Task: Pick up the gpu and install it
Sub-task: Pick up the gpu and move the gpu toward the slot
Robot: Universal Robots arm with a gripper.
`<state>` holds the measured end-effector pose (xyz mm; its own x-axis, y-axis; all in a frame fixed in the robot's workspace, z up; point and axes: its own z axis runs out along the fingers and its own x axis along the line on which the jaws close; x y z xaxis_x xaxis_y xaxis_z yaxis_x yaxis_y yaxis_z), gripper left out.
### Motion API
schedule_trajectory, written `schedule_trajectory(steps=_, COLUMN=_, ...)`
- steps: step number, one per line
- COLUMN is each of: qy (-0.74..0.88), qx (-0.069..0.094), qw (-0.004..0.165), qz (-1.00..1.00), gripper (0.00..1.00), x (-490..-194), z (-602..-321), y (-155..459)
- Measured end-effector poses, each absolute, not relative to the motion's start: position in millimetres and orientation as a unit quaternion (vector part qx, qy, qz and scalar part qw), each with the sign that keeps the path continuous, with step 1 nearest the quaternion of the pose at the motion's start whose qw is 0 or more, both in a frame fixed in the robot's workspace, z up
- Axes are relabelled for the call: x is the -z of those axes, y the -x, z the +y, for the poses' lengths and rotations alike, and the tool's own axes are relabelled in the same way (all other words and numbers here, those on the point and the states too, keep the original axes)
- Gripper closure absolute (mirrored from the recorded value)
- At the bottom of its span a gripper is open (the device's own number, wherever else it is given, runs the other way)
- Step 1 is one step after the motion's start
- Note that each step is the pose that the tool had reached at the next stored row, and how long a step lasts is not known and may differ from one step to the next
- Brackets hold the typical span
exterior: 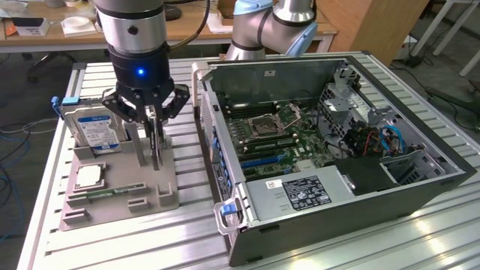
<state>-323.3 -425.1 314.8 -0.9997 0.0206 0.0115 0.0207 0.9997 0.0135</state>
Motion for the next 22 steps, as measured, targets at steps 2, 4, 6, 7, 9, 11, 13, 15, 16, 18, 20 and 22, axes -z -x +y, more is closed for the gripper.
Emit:
schedule_trajectory(steps=2, qy=0.010, qx=0.007, qw=0.006, qz=-1.000, gripper=0.74, x=-317.5, z=-425.1, y=323.3)
schedule_trajectory(steps=4, qy=0.010, qx=0.007, qw=0.006, qz=-1.000, gripper=0.74, x=-320.0, z=-425.1, y=323.3)
schedule_trajectory(steps=6, qy=0.010, qx=0.007, qw=0.006, qz=-1.000, gripper=0.74, x=-322.6, z=-425.1, y=323.3)
schedule_trajectory(steps=7, qy=0.010, qx=0.007, qw=0.006, qz=-1.000, gripper=0.74, x=-324.1, z=-425.1, y=323.3)
schedule_trajectory(steps=9, qy=0.010, qx=0.007, qw=0.006, qz=-1.000, gripper=0.74, x=-326.7, z=-425.1, y=323.3)
schedule_trajectory(steps=11, qy=0.010, qx=0.007, qw=0.006, qz=-1.000, gripper=0.74, x=-329.3, z=-425.1, y=323.3)
schedule_trajectory(steps=13, qy=0.010, qx=0.007, qw=0.006, qz=-1.000, gripper=0.74, x=-331.5, z=-425.1, y=323.3)
schedule_trajectory(steps=15, qy=0.010, qx=0.007, qw=0.006, qz=-1.000, gripper=0.74, x=-333.8, z=-425.1, y=323.3)
schedule_trajectory(steps=16, qy=0.010, qx=0.007, qw=0.006, qz=-1.000, gripper=0.74, x=-335.0, z=-425.1, y=323.3)
schedule_trajectory(steps=18, qy=0.010, qx=0.007, qw=0.006, qz=-1.000, gripper=0.74, x=-337.2, z=-425.1, y=323.3)
schedule_trajectory(steps=20, qy=0.010, qx=0.007, qw=0.006, qz=-1.000, gripper=0.74, x=-339.5, z=-425.1, y=323.3)
schedule_trajectory(steps=22, qy=0.010, qx=0.007, qw=0.006, qz=-1.000, gripper=0.74, x=-341.3, z=-425.1, y=323.3)
